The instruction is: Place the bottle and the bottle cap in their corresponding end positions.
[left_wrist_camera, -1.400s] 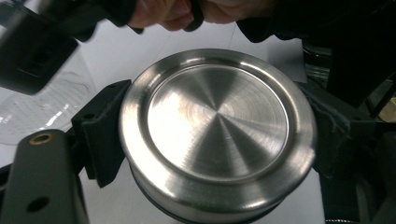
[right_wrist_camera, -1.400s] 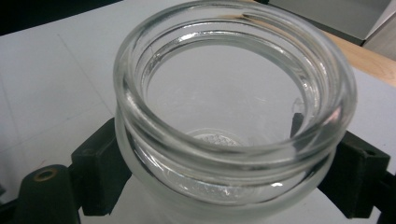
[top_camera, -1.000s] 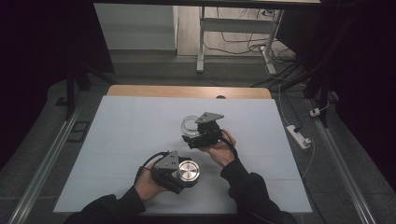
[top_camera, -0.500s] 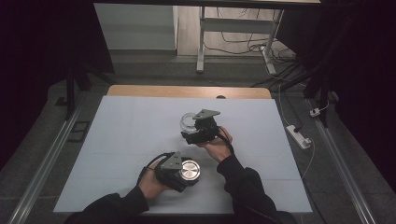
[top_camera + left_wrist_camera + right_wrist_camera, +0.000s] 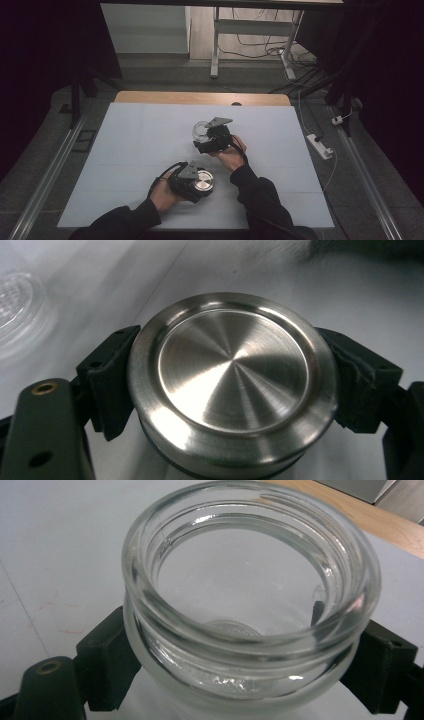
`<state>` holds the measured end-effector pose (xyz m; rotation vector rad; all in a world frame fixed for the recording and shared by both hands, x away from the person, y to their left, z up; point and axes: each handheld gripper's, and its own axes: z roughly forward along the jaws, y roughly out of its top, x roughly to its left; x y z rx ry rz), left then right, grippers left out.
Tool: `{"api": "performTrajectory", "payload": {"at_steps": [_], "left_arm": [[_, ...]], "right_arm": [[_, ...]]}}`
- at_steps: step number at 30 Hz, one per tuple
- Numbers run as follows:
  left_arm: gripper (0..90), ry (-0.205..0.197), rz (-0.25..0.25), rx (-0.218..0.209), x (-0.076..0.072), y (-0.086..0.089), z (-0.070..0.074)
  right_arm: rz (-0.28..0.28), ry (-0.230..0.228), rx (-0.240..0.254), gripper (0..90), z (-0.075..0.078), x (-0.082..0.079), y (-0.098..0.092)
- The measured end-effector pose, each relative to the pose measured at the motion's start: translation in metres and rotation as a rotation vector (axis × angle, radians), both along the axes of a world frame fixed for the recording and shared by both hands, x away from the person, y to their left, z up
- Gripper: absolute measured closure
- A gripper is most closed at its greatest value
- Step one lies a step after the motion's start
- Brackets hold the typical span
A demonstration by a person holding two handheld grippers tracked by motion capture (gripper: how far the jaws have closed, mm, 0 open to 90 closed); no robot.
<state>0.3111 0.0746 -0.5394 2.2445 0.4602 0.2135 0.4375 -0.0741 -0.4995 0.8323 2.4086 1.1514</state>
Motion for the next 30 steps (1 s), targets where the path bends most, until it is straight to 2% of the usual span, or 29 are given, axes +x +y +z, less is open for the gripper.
{"api": "performTrajectory", "payload": {"at_steps": [3, 7, 13, 24, 30], "left_arm": [[18.5, 0.019, 0.016, 0.01, 0.0019, -0.0002, -0.0007], [18.4, 0.036, 0.026, 0.046, 0.0042, -0.0019, -0.0017], [18.3, 0.032, 0.028, 0.091, 0.0037, -0.0068, -0.003], [17.5, 0.051, 0.035, 0.095, 0.005, -0.006, -0.0029], [13.0, 0.054, 0.046, 0.1, 0.0053, -0.0065, -0.0031]], "right_arm": [[0.002, 0.002, -0.004, 15.1, -0.0022, 0.0013, -0.0001], [-0.001, 0.007, -0.006, 15.0, -0.0048, 0.0021, 0.0005], [-0.002, 0.014, -0.002, 15.0, -0.0073, 0.0031, -0.0001], [-0.005, 0.021, -0.01, 14.6, -0.0077, 0.0026, -0.0003], [-0.016, 0.03, -0.011, 13.5, -0.0078, 0.0021, 0.001]]}}
